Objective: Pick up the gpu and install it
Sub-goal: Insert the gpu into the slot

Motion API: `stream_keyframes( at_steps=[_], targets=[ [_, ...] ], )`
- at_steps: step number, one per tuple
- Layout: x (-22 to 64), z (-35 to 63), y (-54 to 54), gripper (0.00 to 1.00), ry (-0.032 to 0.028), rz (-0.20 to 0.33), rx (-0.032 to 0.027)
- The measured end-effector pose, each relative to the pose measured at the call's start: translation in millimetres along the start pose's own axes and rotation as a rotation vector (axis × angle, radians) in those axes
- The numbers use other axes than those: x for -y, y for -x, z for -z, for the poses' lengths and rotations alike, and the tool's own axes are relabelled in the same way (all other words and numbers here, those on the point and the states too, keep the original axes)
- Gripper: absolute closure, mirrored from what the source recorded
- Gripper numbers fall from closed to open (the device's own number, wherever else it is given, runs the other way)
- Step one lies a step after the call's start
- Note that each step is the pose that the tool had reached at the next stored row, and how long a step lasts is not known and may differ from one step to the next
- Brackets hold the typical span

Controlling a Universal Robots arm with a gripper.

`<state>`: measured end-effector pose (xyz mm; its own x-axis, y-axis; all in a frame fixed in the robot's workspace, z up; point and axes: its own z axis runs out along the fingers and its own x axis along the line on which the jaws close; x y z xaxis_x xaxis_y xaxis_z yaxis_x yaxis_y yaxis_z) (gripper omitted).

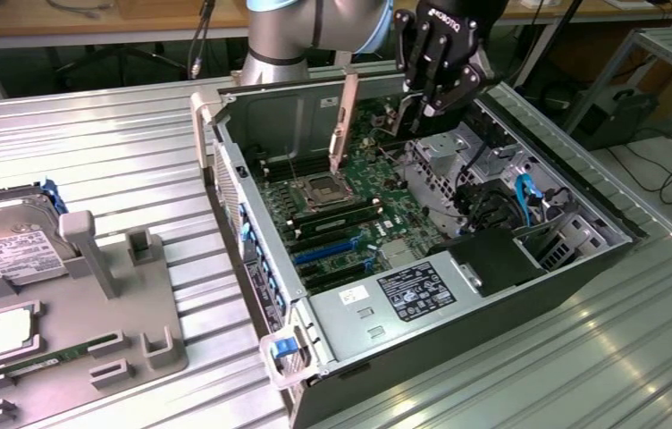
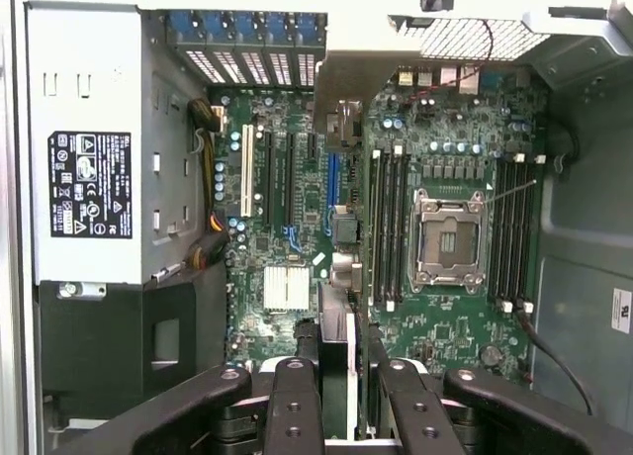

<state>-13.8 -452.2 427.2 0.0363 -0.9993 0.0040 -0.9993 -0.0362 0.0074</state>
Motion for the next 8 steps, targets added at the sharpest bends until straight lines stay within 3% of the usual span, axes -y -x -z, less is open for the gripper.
stream_keyframes(
  at_steps=[8],
  targets=[
    [-11.2,-0.6,0.4,0.73,-0.0001,0.015,0.0000]
  ],
)
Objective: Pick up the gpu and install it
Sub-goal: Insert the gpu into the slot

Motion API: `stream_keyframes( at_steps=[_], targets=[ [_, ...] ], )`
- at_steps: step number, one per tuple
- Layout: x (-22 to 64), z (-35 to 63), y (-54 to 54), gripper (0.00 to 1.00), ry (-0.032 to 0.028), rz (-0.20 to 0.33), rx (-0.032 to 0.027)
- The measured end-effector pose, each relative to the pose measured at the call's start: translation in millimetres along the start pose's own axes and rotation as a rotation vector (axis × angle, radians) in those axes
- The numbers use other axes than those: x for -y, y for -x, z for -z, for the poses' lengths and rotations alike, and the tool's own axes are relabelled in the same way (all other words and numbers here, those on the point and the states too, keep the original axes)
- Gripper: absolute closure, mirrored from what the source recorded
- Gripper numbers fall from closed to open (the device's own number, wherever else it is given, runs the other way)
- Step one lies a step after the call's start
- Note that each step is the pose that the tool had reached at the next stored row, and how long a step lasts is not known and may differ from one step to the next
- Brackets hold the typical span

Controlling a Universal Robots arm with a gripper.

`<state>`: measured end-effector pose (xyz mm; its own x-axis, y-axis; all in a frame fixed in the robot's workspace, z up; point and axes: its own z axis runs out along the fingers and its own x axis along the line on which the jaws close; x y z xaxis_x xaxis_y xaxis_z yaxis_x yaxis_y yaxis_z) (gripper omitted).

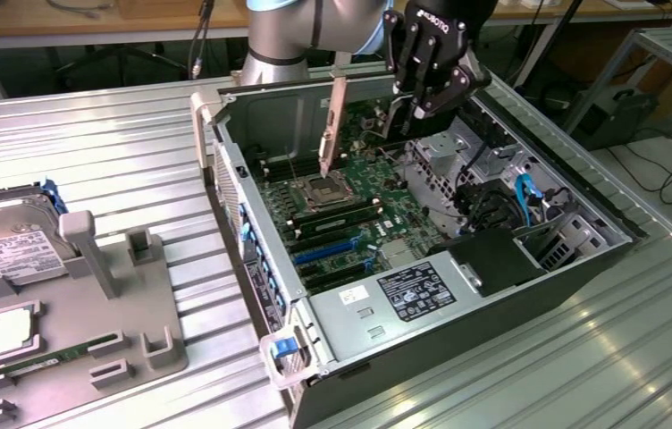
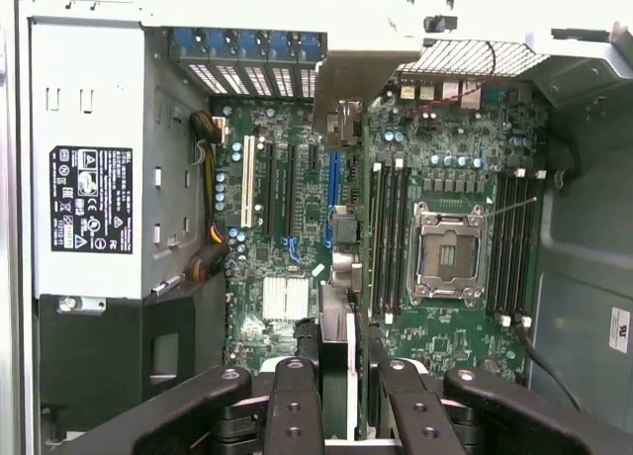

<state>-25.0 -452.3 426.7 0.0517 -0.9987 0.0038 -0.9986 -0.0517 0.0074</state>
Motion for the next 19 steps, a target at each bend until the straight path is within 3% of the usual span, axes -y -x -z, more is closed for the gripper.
stream_keyframes(
  at_steps=[15,19],
  targets=[
    [-19.0,-1.1,0.9,0.73,-0.0002,0.030,-0.0002],
    [-19.8,-1.3,0.9,0.73,-0.0002,0.031,-0.0003]
  ],
)
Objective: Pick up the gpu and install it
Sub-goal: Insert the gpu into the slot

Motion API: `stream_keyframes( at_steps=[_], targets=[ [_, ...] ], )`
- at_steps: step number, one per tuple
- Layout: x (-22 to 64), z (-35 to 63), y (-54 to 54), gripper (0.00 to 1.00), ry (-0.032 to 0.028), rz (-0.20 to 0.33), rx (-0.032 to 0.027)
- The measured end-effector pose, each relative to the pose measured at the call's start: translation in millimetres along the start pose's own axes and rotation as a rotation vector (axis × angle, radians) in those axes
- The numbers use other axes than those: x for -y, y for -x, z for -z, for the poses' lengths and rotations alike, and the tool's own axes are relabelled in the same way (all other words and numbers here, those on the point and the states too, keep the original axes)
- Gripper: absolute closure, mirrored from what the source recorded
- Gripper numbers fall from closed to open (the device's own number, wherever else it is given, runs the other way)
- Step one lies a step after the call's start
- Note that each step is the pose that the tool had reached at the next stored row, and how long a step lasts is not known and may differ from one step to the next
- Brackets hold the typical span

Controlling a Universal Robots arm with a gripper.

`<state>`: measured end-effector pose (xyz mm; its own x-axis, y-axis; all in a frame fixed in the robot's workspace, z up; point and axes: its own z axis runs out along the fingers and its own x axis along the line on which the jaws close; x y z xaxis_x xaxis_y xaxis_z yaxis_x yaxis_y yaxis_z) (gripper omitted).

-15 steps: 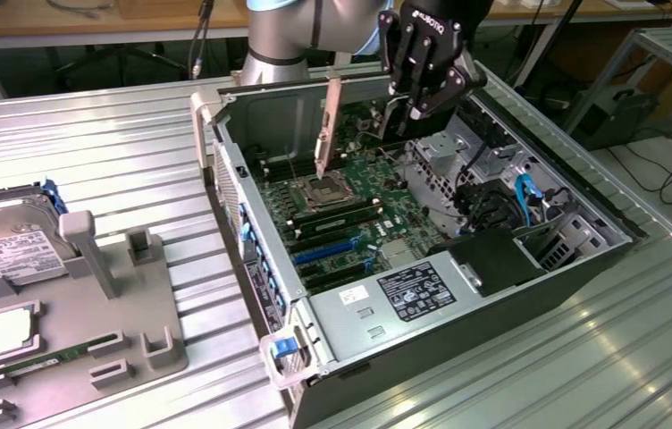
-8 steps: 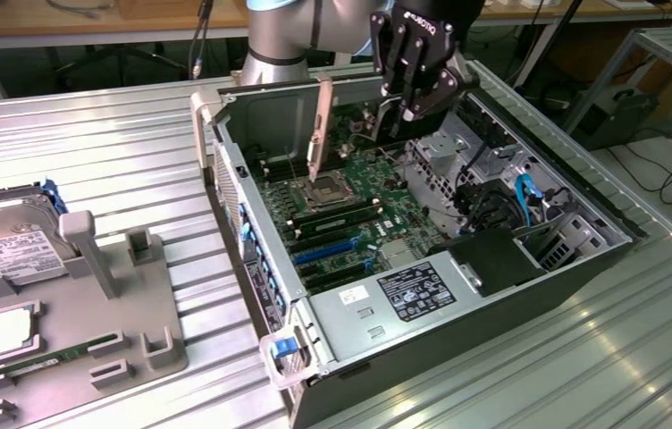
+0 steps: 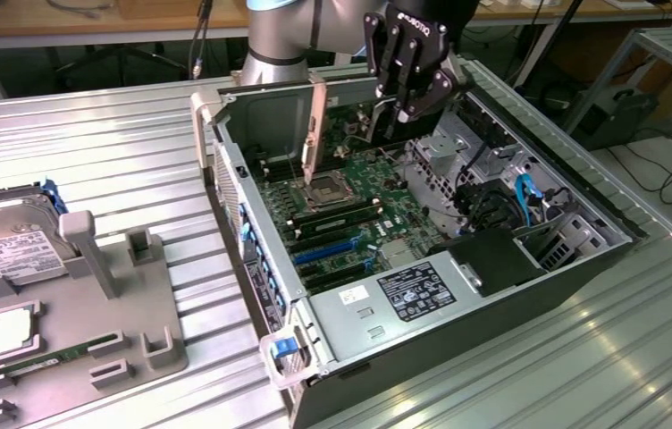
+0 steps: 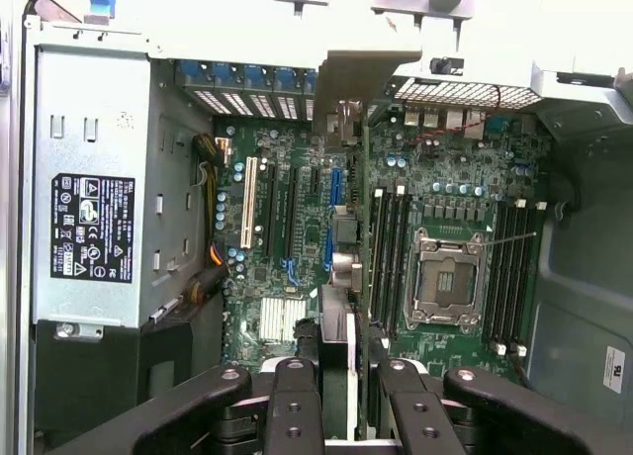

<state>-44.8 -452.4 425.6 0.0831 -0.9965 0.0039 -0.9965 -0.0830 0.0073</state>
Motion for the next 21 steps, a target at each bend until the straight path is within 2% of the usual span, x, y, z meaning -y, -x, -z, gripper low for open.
stream_keyframes(
  at_steps=[21],
  targets=[
    [0.0,-5.5,0.0,0.73,0.0001,0.000,-0.0001]
  ],
)
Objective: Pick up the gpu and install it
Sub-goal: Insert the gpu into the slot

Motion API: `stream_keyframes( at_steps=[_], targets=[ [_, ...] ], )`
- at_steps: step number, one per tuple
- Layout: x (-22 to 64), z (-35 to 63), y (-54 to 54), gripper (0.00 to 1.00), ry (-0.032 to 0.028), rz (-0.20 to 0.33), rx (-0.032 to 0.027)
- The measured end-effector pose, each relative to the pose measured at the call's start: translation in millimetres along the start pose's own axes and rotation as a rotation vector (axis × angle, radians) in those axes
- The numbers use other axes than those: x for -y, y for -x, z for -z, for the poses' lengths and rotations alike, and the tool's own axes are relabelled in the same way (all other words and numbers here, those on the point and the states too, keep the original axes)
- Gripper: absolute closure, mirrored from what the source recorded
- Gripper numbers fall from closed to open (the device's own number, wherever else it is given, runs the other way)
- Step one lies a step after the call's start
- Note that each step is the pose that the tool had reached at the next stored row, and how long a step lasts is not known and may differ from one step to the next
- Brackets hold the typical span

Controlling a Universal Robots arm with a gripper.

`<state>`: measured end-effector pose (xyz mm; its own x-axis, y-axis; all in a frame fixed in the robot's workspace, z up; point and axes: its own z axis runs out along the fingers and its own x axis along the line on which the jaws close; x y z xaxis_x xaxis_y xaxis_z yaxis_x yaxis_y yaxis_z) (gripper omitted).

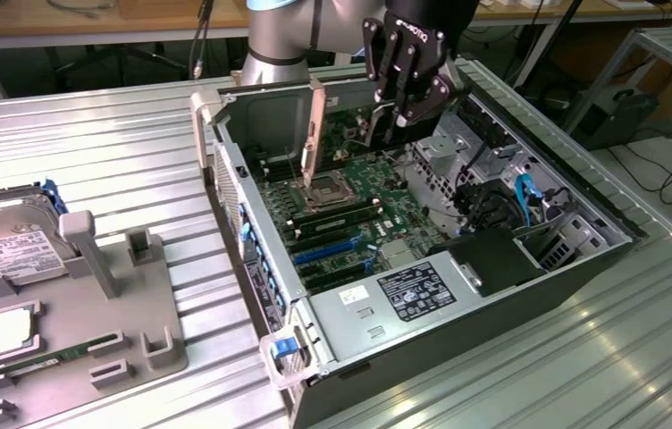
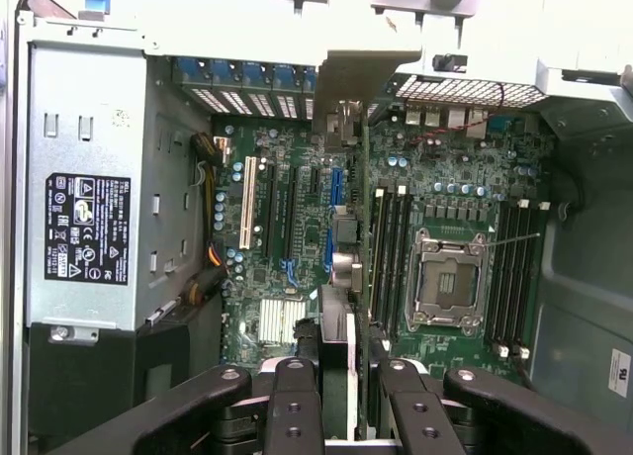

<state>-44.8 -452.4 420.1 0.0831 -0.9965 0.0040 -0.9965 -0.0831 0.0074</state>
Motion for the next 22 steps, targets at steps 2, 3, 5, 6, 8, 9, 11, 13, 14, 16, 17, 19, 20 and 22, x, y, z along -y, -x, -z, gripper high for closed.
stream_keyframes(
  at_steps=[2,3,5,6,8,9,11,13,14,16,17,19,20,22],
  targets=[
    [0.0,-0.4,0.0,0.73,0.0000,0.000,0.0001],
    [0.0,-0.6,0.0,0.73,0.0000,0.000,0.0000],
    [0.0,-1.0,0.0,0.73,0.0000,0.000,0.0000],
    [0.0,-1.3,0.0,0.73,0.0000,0.000,0.0000],
    [0.0,-1.8,0.0,0.73,0.0000,0.000,0.0001],
    [0.0,-2.1,0.0,0.73,-0.0001,0.000,0.0001],
    [0.0,-2.6,0.0,0.73,-0.0001,0.000,0.0001],
    [0.0,-3.2,0.0,0.73,-0.0001,0.000,0.0001],
    [0.0,-3.4,0.0,0.73,0.0000,0.000,0.0000],
    [0.0,-3.7,0.0,0.73,0.0000,0.000,-0.0001],
    [0.0,-3.9,0.0,0.73,0.0000,0.000,0.0001],
    [0.0,-4.4,0.0,0.73,0.0000,0.000,0.0001],
    [0.0,-4.7,0.0,0.73,0.0000,0.000,0.0001],
    [0.0,-5.3,0.0,0.73,0.0000,0.000,0.0001]
  ],
)
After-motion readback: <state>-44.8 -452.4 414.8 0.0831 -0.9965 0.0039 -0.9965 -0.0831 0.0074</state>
